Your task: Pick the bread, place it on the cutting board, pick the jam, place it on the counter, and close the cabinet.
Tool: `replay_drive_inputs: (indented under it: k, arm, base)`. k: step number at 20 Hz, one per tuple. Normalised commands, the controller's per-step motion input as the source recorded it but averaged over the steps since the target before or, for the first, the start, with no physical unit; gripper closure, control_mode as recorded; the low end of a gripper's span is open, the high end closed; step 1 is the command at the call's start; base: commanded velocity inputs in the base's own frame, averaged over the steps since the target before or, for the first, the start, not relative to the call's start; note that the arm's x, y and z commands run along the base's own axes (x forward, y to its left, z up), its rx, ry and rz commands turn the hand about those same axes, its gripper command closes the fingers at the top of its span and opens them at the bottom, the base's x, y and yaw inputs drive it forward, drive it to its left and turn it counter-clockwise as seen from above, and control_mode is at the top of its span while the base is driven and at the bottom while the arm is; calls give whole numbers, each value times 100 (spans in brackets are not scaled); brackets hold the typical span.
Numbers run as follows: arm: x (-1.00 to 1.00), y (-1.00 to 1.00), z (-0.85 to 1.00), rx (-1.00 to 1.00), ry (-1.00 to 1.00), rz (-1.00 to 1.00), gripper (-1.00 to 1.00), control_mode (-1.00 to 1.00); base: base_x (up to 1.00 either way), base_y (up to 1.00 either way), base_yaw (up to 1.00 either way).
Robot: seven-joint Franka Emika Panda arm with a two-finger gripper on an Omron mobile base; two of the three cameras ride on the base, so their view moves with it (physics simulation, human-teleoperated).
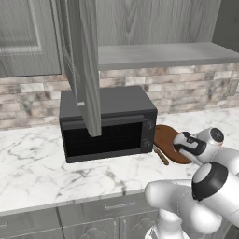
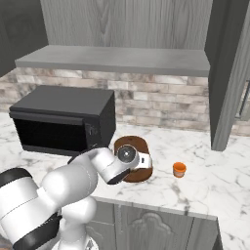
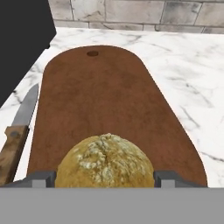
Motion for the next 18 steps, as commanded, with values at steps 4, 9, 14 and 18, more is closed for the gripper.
replay_drive_inputs:
  k: [4,9,14,18]
  arm:
    - [0,0,-1,0,3,0,100,-100]
    - [0,0,0,0,2,0,-100,-100]
    - [0,0,0,0,0,0,-100,-100]
    - [-6,0,0,0,0,0,-100,-100]
  base:
    - [0,0,0]
    - [0,0,0]
    - [0,0,0]
    - [0,0,0]
